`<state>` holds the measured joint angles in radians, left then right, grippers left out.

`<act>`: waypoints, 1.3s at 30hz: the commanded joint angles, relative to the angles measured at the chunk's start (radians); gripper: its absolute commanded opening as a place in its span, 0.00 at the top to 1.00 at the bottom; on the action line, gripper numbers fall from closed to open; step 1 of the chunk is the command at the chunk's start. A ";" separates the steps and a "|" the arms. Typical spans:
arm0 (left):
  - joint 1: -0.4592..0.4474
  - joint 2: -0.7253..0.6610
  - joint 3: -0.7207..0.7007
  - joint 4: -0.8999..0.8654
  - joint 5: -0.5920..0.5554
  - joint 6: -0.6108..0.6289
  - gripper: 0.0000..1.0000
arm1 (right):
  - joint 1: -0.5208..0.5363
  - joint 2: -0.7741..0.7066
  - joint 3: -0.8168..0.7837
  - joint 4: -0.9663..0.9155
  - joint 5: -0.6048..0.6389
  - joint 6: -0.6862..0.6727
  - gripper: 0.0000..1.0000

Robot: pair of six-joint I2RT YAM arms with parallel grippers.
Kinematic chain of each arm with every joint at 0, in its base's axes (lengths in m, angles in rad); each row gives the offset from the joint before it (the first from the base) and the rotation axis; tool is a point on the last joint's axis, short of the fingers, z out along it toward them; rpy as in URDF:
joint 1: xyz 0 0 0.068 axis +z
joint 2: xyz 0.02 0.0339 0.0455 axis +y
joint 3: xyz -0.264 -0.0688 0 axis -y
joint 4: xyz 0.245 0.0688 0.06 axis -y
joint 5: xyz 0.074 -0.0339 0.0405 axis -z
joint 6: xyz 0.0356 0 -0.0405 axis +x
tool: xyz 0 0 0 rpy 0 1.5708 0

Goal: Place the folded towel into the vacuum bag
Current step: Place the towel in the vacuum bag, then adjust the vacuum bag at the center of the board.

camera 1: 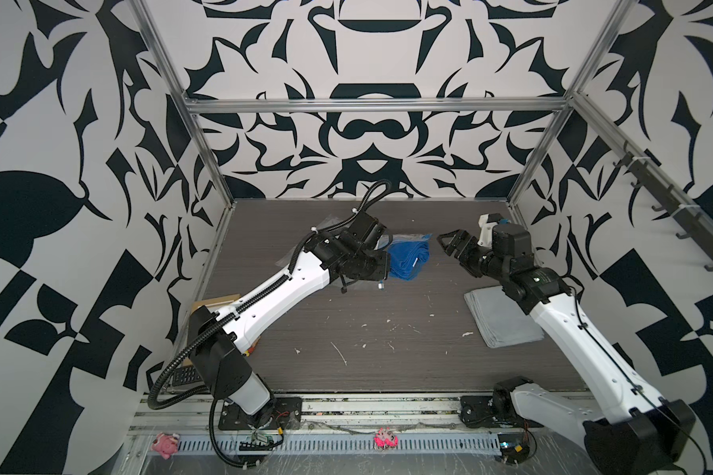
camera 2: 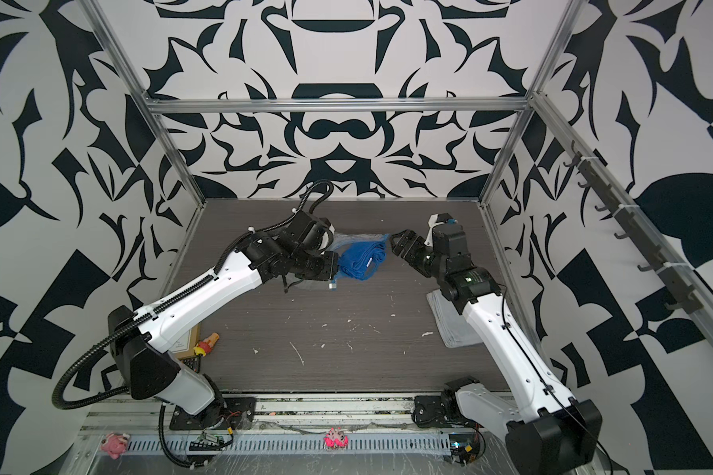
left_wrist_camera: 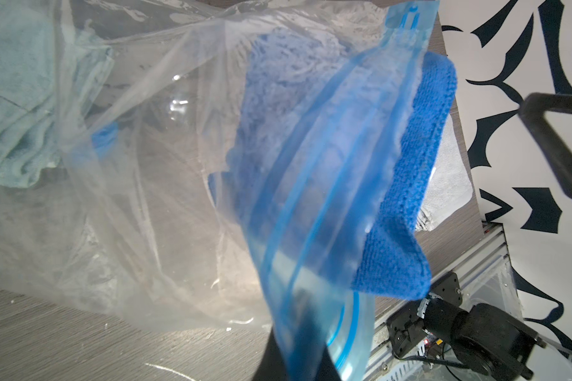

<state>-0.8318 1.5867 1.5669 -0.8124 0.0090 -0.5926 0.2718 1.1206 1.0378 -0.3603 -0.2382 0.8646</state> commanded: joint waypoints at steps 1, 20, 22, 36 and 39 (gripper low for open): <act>-0.003 -0.011 0.038 -0.008 0.014 0.015 1.00 | 0.001 0.074 0.058 0.109 -0.101 0.046 0.16; -0.003 -0.067 0.017 -0.064 -0.009 0.037 1.00 | -0.001 0.373 0.194 0.207 -0.105 0.085 0.56; -0.003 -0.069 0.019 -0.067 -0.012 0.038 1.00 | -0.001 0.383 0.207 0.201 -0.108 0.084 0.64; -0.003 -0.065 0.142 -0.201 -0.094 0.120 1.00 | 0.001 0.370 0.339 0.123 -0.128 0.053 1.00; -0.003 -0.063 0.187 -0.253 -0.113 0.144 1.00 | 0.001 0.375 0.398 0.096 -0.127 0.051 1.00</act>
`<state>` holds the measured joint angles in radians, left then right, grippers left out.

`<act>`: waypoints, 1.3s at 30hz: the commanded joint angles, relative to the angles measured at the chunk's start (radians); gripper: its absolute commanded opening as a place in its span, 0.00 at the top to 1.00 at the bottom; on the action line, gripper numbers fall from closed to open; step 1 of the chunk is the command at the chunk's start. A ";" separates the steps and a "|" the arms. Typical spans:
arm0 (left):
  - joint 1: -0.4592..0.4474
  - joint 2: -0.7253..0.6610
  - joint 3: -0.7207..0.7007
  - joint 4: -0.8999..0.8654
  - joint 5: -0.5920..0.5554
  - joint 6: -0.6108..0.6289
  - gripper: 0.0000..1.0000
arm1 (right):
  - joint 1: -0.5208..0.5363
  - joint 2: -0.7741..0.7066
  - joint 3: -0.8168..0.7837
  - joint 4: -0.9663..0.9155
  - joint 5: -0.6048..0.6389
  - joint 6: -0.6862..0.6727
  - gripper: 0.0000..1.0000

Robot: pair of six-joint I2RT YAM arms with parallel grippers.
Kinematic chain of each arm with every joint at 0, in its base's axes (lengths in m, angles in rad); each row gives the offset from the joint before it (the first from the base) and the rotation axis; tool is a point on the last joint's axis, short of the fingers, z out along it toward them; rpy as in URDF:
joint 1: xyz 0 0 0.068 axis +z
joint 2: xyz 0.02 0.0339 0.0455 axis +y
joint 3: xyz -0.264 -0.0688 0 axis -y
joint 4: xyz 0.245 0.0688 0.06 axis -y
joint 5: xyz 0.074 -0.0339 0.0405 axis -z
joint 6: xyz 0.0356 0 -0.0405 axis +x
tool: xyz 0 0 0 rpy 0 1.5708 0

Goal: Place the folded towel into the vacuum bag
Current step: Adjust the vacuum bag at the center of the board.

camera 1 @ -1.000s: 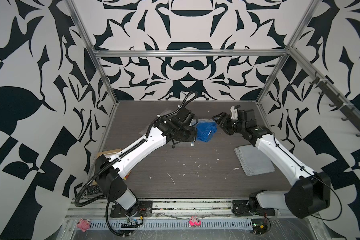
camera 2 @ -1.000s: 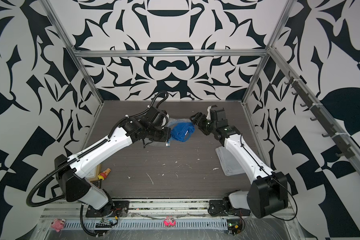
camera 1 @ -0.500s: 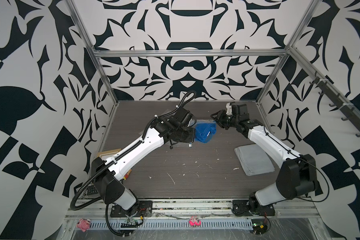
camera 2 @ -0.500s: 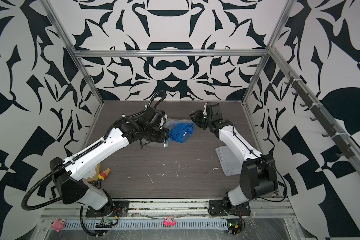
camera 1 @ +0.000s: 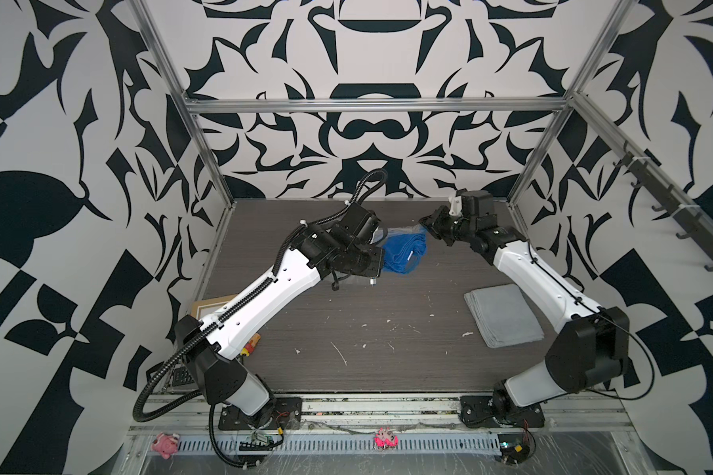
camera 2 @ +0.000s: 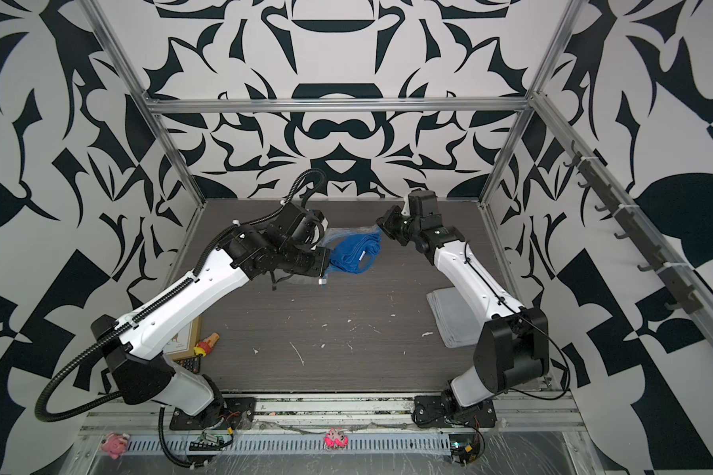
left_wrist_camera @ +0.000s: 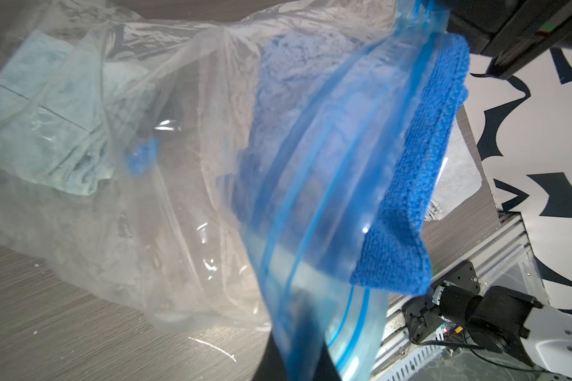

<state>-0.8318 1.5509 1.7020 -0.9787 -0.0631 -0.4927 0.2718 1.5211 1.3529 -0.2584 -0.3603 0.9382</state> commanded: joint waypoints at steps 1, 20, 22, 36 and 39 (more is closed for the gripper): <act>-0.003 -0.025 0.062 -0.099 -0.044 0.048 1.00 | 0.001 -0.024 0.098 -0.013 -0.002 -0.021 1.00; -0.003 0.017 0.293 -0.257 -0.115 0.124 1.00 | 0.012 0.001 0.278 -0.090 -0.009 -0.006 1.00; -0.003 0.019 0.303 -0.265 -0.142 0.140 1.00 | 0.012 0.007 0.288 -0.087 -0.017 -0.006 1.00; 0.000 0.027 0.295 -0.255 -0.224 0.207 1.00 | 0.012 0.017 0.312 -0.059 -0.045 -0.011 1.00; 0.003 0.024 0.315 -0.252 -0.264 0.256 1.00 | 0.012 0.036 0.340 -0.063 -0.050 -0.009 1.00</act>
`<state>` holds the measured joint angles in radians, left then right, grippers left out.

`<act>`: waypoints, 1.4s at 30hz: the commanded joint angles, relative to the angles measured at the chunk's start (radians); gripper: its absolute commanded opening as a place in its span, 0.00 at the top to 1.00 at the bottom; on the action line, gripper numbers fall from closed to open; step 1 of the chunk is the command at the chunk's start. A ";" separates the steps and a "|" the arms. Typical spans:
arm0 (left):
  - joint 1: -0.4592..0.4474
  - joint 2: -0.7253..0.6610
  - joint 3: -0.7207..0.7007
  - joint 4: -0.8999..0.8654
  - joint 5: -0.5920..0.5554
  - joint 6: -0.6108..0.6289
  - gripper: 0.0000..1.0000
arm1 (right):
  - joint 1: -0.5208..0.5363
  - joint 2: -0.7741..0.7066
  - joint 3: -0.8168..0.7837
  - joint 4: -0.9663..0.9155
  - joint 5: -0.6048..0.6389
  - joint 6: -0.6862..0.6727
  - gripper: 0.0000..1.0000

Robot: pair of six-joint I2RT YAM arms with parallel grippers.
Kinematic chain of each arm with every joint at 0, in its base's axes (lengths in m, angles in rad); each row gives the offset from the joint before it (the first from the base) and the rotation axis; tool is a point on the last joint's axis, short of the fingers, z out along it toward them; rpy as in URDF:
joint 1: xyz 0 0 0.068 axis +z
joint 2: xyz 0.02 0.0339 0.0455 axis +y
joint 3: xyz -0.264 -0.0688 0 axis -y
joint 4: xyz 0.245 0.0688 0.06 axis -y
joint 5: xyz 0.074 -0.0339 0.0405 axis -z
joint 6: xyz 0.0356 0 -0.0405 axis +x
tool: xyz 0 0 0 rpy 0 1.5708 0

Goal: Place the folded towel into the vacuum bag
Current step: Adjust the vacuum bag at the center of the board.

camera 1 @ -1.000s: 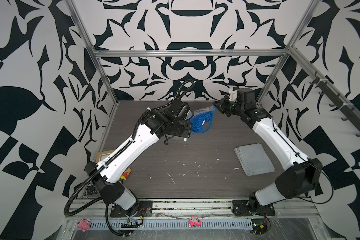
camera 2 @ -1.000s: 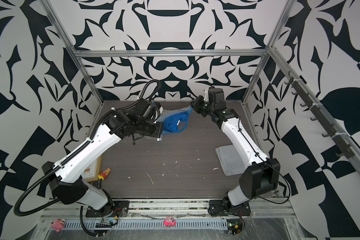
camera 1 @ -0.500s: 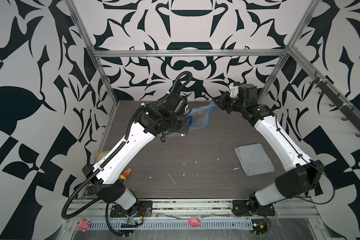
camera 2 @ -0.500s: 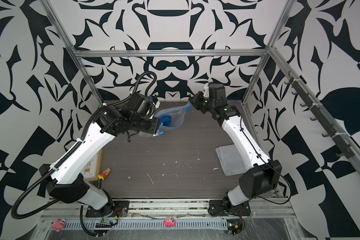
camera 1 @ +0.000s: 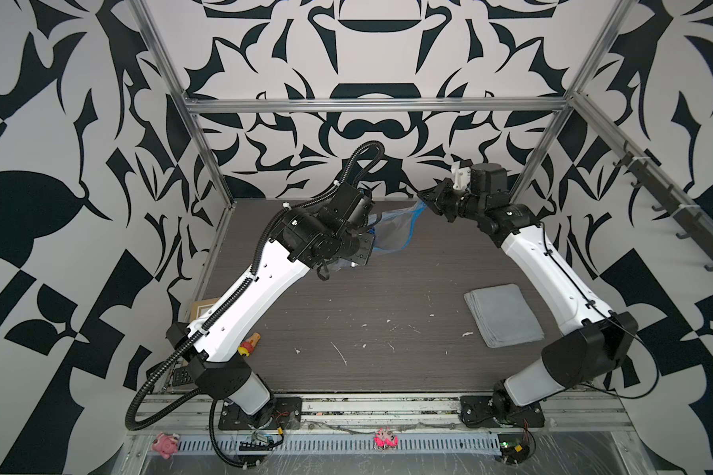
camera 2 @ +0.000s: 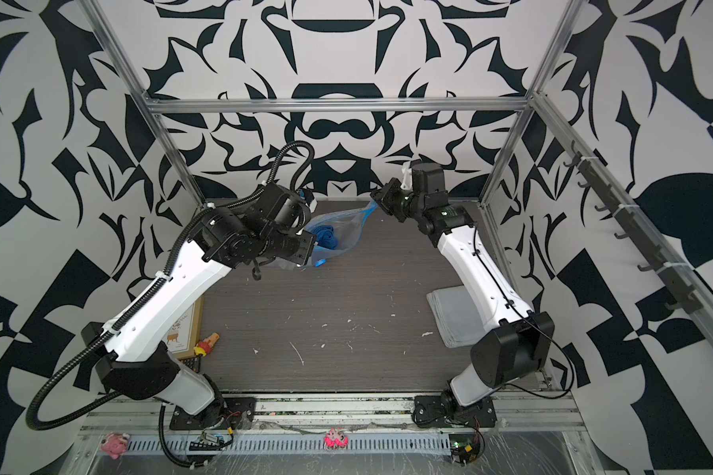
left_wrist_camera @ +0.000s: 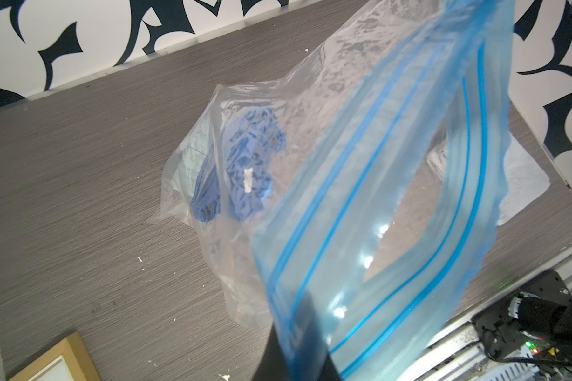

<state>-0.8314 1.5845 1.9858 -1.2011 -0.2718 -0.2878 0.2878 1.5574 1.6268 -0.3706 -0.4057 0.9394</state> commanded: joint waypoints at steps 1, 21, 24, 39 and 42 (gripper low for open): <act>0.007 -0.006 0.049 -0.031 -0.074 0.070 1.00 | -0.004 0.010 0.082 0.048 -0.007 -0.006 1.00; 0.048 -0.127 -0.074 0.110 -0.260 0.247 1.00 | 0.012 -0.015 0.018 0.074 -0.023 -0.022 1.00; 0.045 -0.165 -0.158 0.124 -0.195 0.220 1.00 | 0.011 -0.031 -0.024 0.057 -0.008 -0.053 1.00; -0.085 -0.341 -0.762 0.135 -0.014 -0.079 1.00 | 0.015 -0.240 -0.486 0.004 0.038 -0.107 0.63; -0.090 -0.356 -0.841 0.165 -0.003 -0.140 1.00 | 0.016 -0.280 -0.527 -0.044 0.064 -0.128 0.51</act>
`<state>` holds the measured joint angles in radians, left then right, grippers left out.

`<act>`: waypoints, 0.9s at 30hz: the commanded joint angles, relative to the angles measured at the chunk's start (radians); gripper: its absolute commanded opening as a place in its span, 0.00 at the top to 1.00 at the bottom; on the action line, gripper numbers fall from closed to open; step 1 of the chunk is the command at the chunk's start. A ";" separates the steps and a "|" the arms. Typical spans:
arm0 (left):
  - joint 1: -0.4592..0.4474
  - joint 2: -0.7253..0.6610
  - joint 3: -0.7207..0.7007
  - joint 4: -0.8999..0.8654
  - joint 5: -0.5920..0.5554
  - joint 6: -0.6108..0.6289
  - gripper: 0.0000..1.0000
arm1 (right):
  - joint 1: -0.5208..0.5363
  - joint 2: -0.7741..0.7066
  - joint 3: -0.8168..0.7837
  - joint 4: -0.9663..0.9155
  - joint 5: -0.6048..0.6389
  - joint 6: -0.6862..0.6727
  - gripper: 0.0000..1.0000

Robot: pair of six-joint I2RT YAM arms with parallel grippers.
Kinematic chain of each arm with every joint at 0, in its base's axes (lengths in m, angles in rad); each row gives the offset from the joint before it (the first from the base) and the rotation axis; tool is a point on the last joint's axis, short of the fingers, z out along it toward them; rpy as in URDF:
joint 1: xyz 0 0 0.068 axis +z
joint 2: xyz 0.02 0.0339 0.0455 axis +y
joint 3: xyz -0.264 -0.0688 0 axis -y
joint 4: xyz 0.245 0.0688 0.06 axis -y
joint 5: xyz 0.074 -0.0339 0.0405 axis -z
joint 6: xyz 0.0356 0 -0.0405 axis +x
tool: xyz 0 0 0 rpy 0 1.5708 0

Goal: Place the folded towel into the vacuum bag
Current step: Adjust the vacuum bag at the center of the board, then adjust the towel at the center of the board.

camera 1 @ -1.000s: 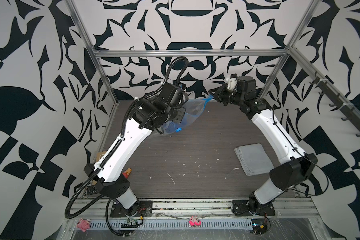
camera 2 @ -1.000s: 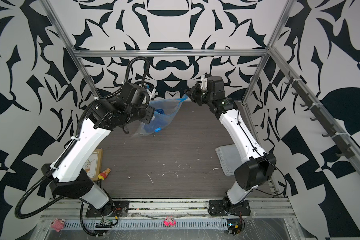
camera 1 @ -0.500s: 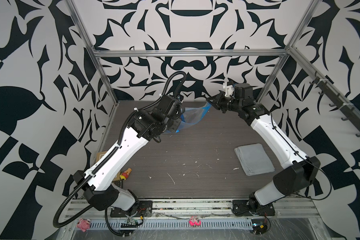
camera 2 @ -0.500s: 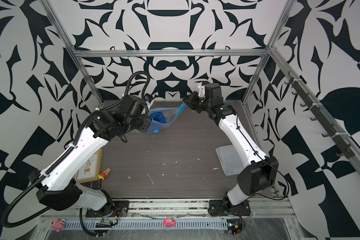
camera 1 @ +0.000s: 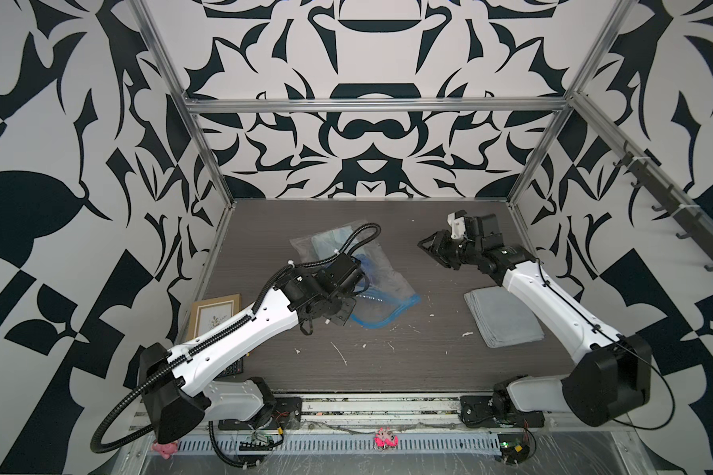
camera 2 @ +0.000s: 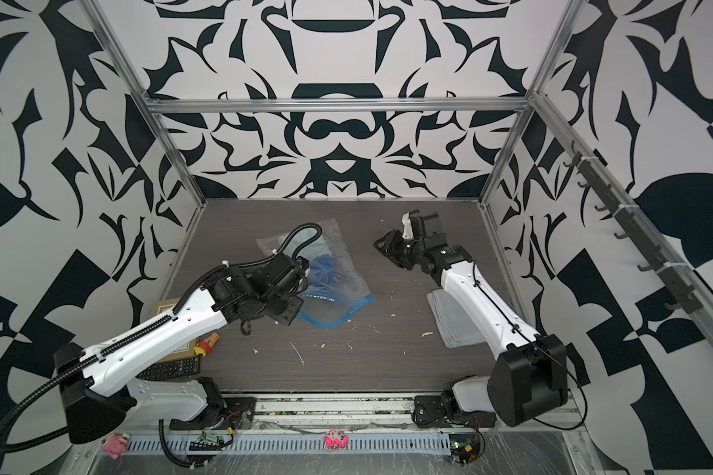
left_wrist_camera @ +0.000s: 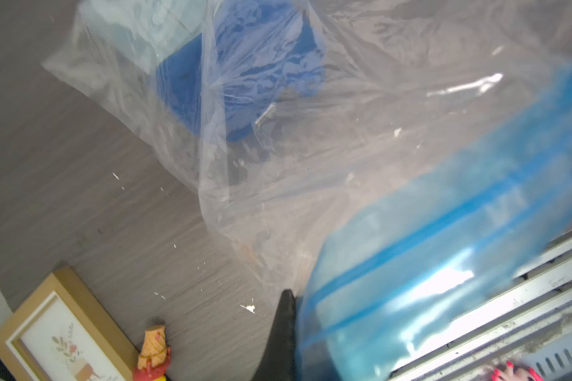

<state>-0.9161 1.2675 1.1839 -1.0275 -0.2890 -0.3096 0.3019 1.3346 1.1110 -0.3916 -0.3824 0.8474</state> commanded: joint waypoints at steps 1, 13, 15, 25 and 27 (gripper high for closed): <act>-0.008 -0.040 -0.058 0.003 0.021 -0.129 1.00 | 0.003 -0.068 -0.017 -0.037 0.043 -0.042 0.49; -0.052 -0.014 -0.122 0.065 0.057 -0.157 1.00 | 0.002 -0.106 -0.017 -0.160 -0.009 -0.091 0.42; -0.056 -0.012 -0.115 0.072 0.060 -0.159 1.00 | 0.000 -0.126 -0.043 -0.162 0.001 -0.088 0.42; -0.063 0.061 -0.131 0.133 0.078 -0.142 1.00 | -0.175 -0.246 -0.120 -0.376 0.173 -0.173 0.32; -0.063 0.077 -0.149 0.163 0.078 -0.170 1.00 | -0.203 -0.250 -0.122 -0.432 0.238 -0.217 0.22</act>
<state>-0.9756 1.3228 1.0603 -0.8963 -0.2195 -0.4488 0.1318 1.1046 0.9939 -0.7082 -0.2611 0.7086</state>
